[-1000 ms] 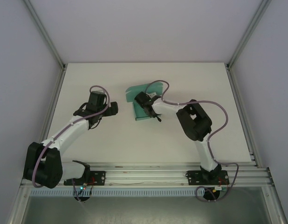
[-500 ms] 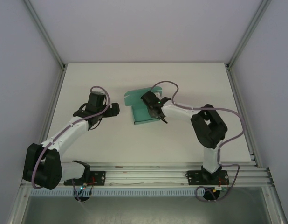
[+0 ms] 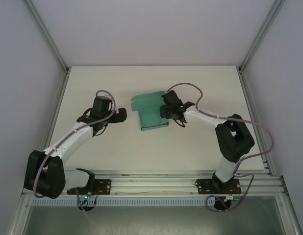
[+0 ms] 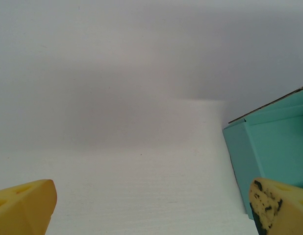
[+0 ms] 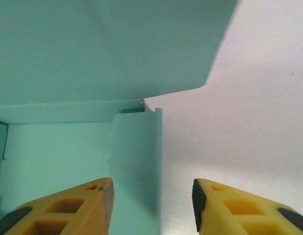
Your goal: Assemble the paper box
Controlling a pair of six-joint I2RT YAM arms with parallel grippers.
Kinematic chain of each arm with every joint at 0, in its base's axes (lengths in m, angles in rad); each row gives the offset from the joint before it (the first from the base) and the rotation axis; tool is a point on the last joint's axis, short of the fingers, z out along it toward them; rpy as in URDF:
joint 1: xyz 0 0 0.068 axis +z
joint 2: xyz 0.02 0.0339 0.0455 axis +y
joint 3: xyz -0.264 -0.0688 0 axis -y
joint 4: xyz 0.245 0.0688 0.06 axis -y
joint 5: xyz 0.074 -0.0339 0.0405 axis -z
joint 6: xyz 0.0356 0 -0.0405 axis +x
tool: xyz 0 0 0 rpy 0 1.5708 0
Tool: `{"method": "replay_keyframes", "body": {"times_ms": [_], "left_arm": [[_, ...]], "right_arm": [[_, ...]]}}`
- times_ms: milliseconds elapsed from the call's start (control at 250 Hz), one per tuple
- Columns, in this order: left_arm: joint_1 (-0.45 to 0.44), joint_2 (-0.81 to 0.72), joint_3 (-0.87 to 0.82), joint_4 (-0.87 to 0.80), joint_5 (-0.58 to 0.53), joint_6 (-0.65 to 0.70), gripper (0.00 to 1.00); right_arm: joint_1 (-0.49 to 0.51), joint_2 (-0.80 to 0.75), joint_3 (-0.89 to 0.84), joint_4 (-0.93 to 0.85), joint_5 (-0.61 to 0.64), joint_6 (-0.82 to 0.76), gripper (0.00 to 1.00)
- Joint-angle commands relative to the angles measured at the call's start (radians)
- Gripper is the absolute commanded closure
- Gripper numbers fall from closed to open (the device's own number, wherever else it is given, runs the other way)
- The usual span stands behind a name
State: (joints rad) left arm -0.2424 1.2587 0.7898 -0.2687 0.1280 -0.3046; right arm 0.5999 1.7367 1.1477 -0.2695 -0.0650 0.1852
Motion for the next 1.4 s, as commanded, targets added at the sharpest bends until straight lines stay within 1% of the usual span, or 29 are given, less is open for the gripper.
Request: {"method": "replay_keyframes", "body": {"times_ms": [0,40,188,236,256,404,484,692,887,947,1243,1303,1347,1399], "left_arm": [[-0.001,0.01,0.003,0.038,0.019,0.018,0.0],[-0.001,0.014,0.002,0.04,0.021,0.016,0.0],[-0.002,0.027,0.003,0.039,0.02,0.019,0.0],[-0.001,0.029,0.004,0.039,0.021,0.019,0.0],[0.0,0.03,0.004,0.041,0.021,0.018,0.0],[-0.001,0.04,0.001,0.054,0.032,0.014,0.0],[-0.002,0.049,0.004,0.054,0.033,0.012,0.0],[-0.003,0.082,0.004,0.072,0.063,0.005,0.0],[-0.001,0.111,0.014,0.071,0.069,0.001,0.0],[-0.002,0.114,0.014,0.071,0.07,0.001,0.0],[-0.002,0.121,0.02,0.071,0.071,-0.001,0.0],[-0.001,0.119,0.019,0.068,0.069,-0.003,0.0],[-0.001,0.117,0.019,0.066,0.067,-0.003,0.0],[-0.001,0.117,0.019,0.066,0.064,-0.005,0.0]], "right_arm": [[-0.027,0.006,-0.017,0.068,-0.135,-0.003,0.64],[-0.035,0.014,-0.024,0.078,-0.147,0.009,0.7],[-0.071,0.026,-0.056,0.133,-0.197,0.034,0.72],[-0.076,0.03,-0.058,0.141,-0.217,0.032,0.79],[-0.078,0.033,-0.057,0.141,-0.224,0.031,0.81],[-0.081,0.056,-0.054,0.131,-0.247,0.025,0.82],[-0.081,0.063,-0.056,0.133,-0.258,0.025,0.87],[-0.08,0.094,-0.062,0.118,-0.284,0.017,0.88],[-0.074,0.134,-0.052,0.052,-0.219,0.007,0.87],[-0.068,0.145,-0.048,0.027,-0.182,0.005,0.85],[-0.018,0.221,0.015,-0.087,-0.013,-0.005,0.86],[-0.014,0.233,0.027,-0.101,0.008,0.005,0.85],[-0.011,0.241,0.037,-0.115,0.029,0.012,0.81],[-0.008,0.249,0.041,-0.122,0.035,0.012,0.8]]}}
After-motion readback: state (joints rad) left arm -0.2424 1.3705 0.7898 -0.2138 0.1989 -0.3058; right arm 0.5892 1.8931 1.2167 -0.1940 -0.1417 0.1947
